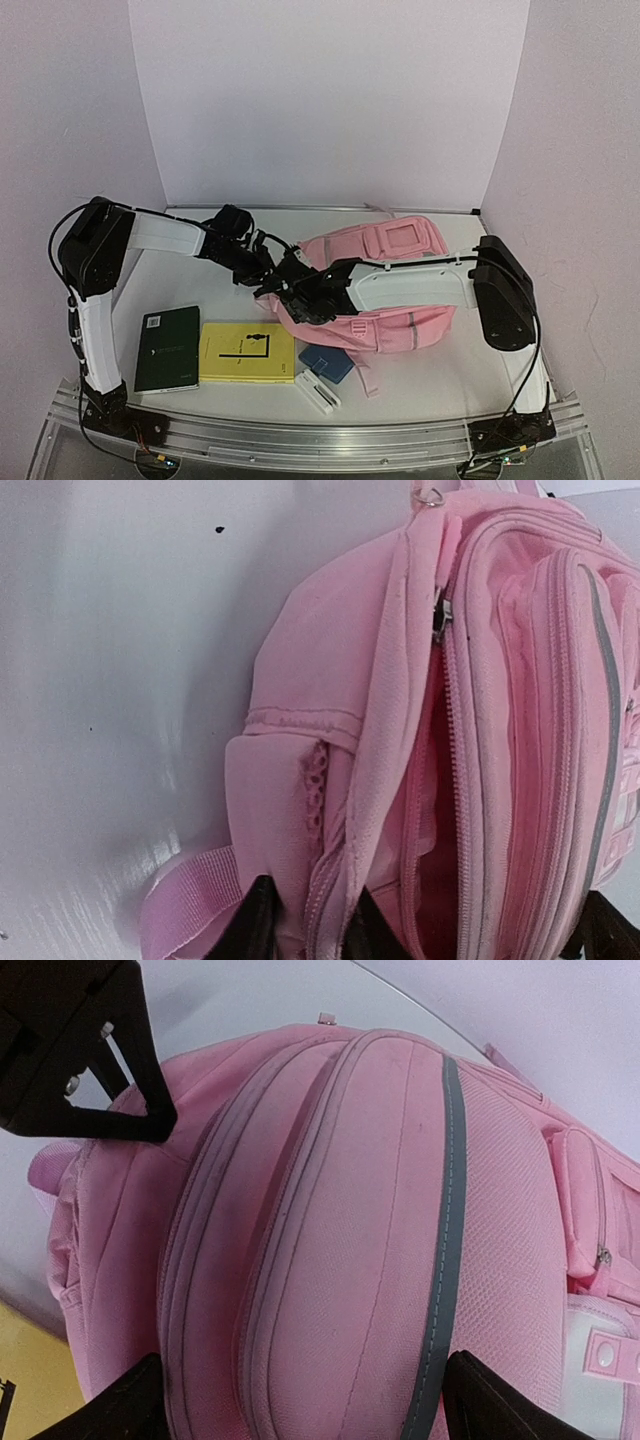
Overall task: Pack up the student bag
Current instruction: Unzip the student bag at the center of the board, then pick up the book from the center of the board.
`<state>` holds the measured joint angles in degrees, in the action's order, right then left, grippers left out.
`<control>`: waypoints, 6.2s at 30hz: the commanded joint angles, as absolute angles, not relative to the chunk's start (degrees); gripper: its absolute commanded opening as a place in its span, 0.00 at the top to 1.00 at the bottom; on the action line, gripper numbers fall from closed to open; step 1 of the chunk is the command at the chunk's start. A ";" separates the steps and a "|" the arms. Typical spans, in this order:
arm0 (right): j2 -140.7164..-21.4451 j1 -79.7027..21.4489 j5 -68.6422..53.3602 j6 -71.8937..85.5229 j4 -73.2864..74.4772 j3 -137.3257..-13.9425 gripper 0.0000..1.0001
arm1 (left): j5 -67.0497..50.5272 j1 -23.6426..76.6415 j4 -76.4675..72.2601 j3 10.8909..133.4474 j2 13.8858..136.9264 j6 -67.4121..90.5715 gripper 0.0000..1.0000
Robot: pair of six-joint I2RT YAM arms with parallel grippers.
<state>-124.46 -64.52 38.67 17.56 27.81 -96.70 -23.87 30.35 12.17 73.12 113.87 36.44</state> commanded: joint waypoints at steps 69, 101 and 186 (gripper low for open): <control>-79.94 -42.75 -5.82 28.46 17.07 -73.34 0.13 | -8.79 20.83 24.23 69.10 92.45 29.82 0.01; -120.77 -68.55 -13.51 39.81 2.28 -94.61 0.08 | -7.05 -6.41 29.85 31.76 71.93 48.31 0.00; -133.21 -64.48 -16.82 68.11 -22.94 -81.57 0.42 | -48.89 7.34 9.55 23.04 66.32 43.41 0.47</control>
<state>-133.20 -63.42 -16.21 68.14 -26.93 -83.10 -36.85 6.31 14.34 22.30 68.76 44.65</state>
